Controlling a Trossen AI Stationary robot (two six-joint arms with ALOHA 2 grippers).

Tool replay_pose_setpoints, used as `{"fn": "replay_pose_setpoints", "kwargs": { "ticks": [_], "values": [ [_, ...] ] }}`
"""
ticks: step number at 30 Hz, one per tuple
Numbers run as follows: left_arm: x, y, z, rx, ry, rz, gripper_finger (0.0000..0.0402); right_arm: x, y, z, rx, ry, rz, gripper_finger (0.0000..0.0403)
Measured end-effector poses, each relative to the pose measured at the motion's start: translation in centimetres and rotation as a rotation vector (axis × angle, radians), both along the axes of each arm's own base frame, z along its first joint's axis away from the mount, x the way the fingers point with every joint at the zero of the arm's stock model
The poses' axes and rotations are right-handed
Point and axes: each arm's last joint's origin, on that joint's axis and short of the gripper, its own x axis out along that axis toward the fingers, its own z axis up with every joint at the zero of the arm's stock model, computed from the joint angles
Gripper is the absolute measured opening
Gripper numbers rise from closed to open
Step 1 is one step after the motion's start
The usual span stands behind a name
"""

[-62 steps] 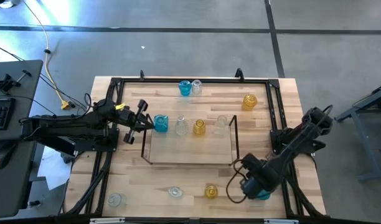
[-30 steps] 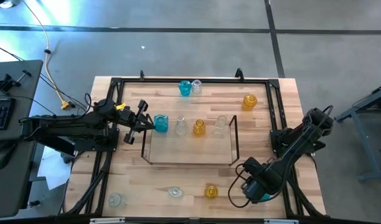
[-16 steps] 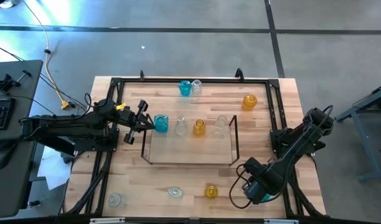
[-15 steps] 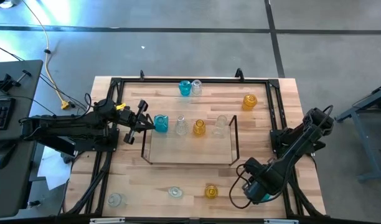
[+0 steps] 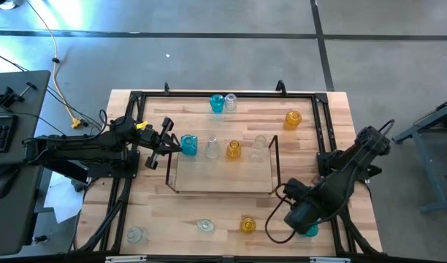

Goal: Sort vases onto shelf
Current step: Put the bottom right transparent vase on the shelf

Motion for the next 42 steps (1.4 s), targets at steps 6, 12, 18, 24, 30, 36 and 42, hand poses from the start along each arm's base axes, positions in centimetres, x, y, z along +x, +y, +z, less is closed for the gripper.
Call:
{"fn": "replay_pose_setpoints", "kwargs": {
  "ticks": [6,12,18,24,30,36,42],
  "values": [
    [0.0,0.0,0.0,0.001,0.0,0.001,0.0,0.3,-0.6,5.4,0.033,-0.244,0.125,0.0123],
    [0.0,0.0,0.0,0.01,-0.004,0.002,0.0,0.8,-2.4,8.8,-0.046,-0.431,0.278,0.0123],
    [0.0,0.0,0.0,0.016,-0.005,0.002,0.0,3.0,-6.0,9.6,-0.192,-0.462,0.446,0.0124],
    [0.0,0.0,0.0,0.018,-0.005,0.003,0.0,6.9,-9.1,7.4,-0.236,-0.329,0.578,0.0124],
    [0.0,0.0,0.0,0.025,-0.007,0.004,0.0,10.8,-9.9,4.0,-0.232,-0.202,0.719,0.0124],
    [0.0,0.0,-0.1,0.023,0.0,0.003,0.0,12.3,-9.5,2.2,-0.258,-0.138,0.774,0.0124],
    [0.0,0.0,-0.1,0.023,0.0,0.003,0.0,12.4,-9.6,2.2,-0.283,-0.135,0.743,0.0124]
  ]
}}
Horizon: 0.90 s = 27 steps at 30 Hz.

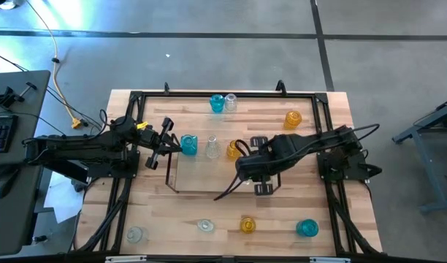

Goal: Sort vases onto shelf
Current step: Put the bottom right transparent vase on the shelf

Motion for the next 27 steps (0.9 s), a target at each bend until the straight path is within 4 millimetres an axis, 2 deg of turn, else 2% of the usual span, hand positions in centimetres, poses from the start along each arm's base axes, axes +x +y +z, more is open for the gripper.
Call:
{"fn": "replay_pose_setpoints", "kwargs": {
  "ticks": [4,13,22,27],
  "values": [
    [0.0,0.0,0.0,0.0,0.0,0.0,0.0,0.0,0.0,-0.2,0.001,0.002,-0.017,0.0124],
    [0.0,0.0,-0.1,-0.002,0.008,0.0,0.0,-0.6,-0.1,-3.7,-0.025,0.149,-0.043,0.0124],
    [0.0,0.0,-0.1,0.008,0.004,0.001,0.0,-0.2,-1.9,-3.7,-0.046,0.143,-0.092,0.0124],
    [0.0,0.0,-0.1,0.007,0.011,0.002,0.0,-0.2,-1.9,-3.7,-0.057,0.137,-0.105,0.0124]
  ]
}}
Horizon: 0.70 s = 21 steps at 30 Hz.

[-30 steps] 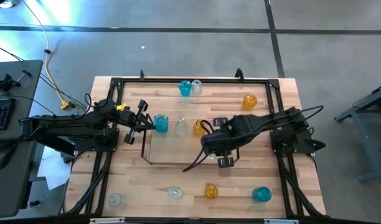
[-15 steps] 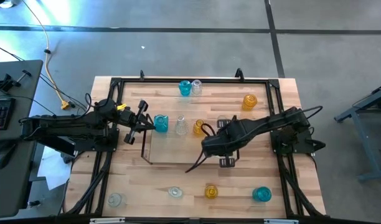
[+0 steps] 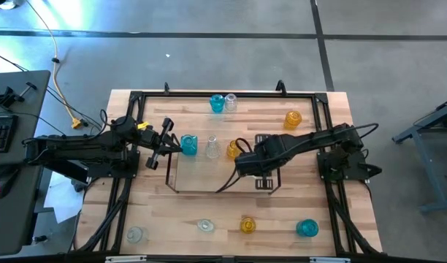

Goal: Sort vases onto shelf
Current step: Put the bottom right transparent vase on the shelf

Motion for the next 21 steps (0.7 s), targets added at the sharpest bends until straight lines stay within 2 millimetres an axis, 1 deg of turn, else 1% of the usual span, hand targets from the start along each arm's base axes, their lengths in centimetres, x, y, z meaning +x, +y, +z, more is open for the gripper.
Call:
{"fn": "replay_pose_setpoints", "kwargs": {
  "ticks": [3,10,21],
  "values": [
    [0.0,0.0,0.0,0.001,-0.001,0.0,0.0,-0.1,0.1,-0.5,-0.011,0.011,-0.023,0.0124],
    [0.0,0.0,0.0,0.005,-0.001,0.001,0.0,-0.2,0.4,-3.5,-0.012,0.09,-0.026,0.0124],
    [0.0,0.0,0.0,0.005,-0.001,0.001,0.0,0.0,-0.2,-3.5,-0.025,0.07,-0.077,0.0125]
  ]
}}
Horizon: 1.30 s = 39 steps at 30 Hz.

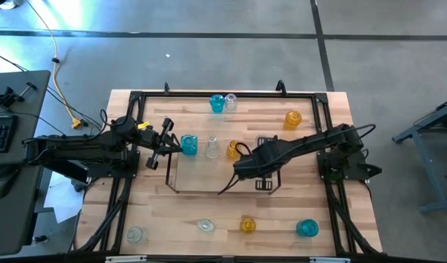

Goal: Sort vases onto shelf
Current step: Put the bottom right transparent vase on the shelf

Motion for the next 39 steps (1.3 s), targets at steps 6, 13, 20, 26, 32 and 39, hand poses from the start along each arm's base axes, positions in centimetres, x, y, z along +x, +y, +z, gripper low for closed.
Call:
{"fn": "replay_pose_setpoints", "kwargs": {
  "ticks": [6,13,20,26,32,39],
  "values": [
    [0.0,0.0,0.0,0.0,0.0,0.0,0.0,0.0,-0.2,0.0,-0.004,-0.007,-0.038,0.0165],
    [0.0,0.0,0.0,-0.001,0.001,0.0,0.0,-0.1,-0.2,0.1,-0.006,-0.006,-0.048,0.0216],
    [0.0,0.0,0.0,-0.001,0.001,0.0,0.0,-0.1,-0.2,0.1,-0.008,0.004,-0.024,0.0219],
    [0.0,0.0,0.0,0.0,0.0,0.0,0.0,-0.2,-0.1,1.2,-0.013,-0.018,-0.027,0.022],
    [0.0,0.0,0.0,0.0,0.0,0.0,0.0,-0.1,1.0,4.2,-0.017,-0.148,0.005,0.0219],
    [0.0,0.0,0.0,0.0,0.001,0.0,0.0,-0.4,3.4,3.5,0.054,-0.158,0.022,0.0153]
  ]
}}
